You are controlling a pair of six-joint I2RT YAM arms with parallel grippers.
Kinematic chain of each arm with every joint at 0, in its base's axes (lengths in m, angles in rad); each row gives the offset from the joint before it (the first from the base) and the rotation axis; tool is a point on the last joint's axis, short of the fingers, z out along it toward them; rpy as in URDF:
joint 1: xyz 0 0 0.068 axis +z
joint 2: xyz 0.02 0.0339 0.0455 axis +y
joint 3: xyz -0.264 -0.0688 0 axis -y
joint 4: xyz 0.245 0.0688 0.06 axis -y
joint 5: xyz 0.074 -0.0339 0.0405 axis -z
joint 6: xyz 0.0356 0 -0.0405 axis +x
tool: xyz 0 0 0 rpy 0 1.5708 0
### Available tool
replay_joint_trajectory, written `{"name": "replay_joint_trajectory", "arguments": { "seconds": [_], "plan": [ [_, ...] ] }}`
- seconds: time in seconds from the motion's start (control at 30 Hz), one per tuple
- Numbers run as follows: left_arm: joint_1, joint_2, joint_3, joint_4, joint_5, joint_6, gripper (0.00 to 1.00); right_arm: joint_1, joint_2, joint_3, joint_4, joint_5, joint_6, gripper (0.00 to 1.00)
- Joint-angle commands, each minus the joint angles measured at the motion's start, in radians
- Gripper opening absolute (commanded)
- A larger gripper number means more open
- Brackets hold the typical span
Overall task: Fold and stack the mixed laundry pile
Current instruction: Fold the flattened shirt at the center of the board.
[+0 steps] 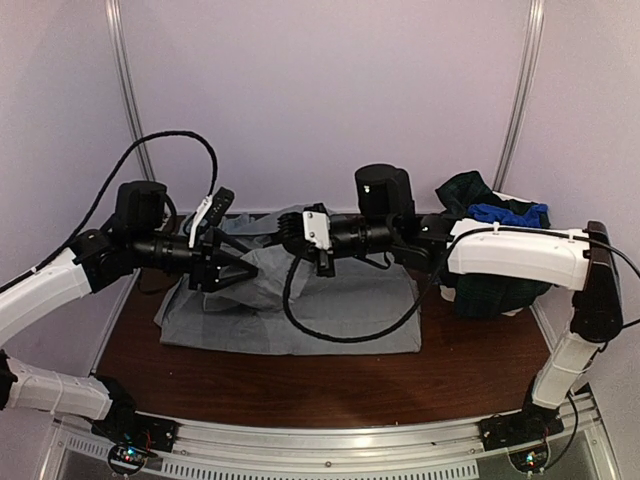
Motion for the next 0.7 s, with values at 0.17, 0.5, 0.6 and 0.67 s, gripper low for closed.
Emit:
{"name": "replay_joint_trajectory", "arguments": {
  "seconds": [0.17,0.5,0.6,0.67],
  "plan": [
    [0.003,0.013,0.010,-0.014,-0.017,0.035,0.20,0.015,-0.051,-0.019,0.026,0.061,-0.031,0.02],
    [-0.003,-0.139,-0.074,0.103,-0.217,0.200,0.00,-0.143,-0.102,0.052,-0.149,0.147,0.489,0.65],
    [-0.016,-0.155,-0.087,0.102,-0.324,0.266,0.00,-0.185,-0.096,0.067,-0.202,0.023,0.659,0.65],
    [-0.032,-0.164,-0.097,0.103,-0.384,0.304,0.00,-0.185,-0.083,0.075,-0.216,-0.060,0.744,0.67]
  ]
}}
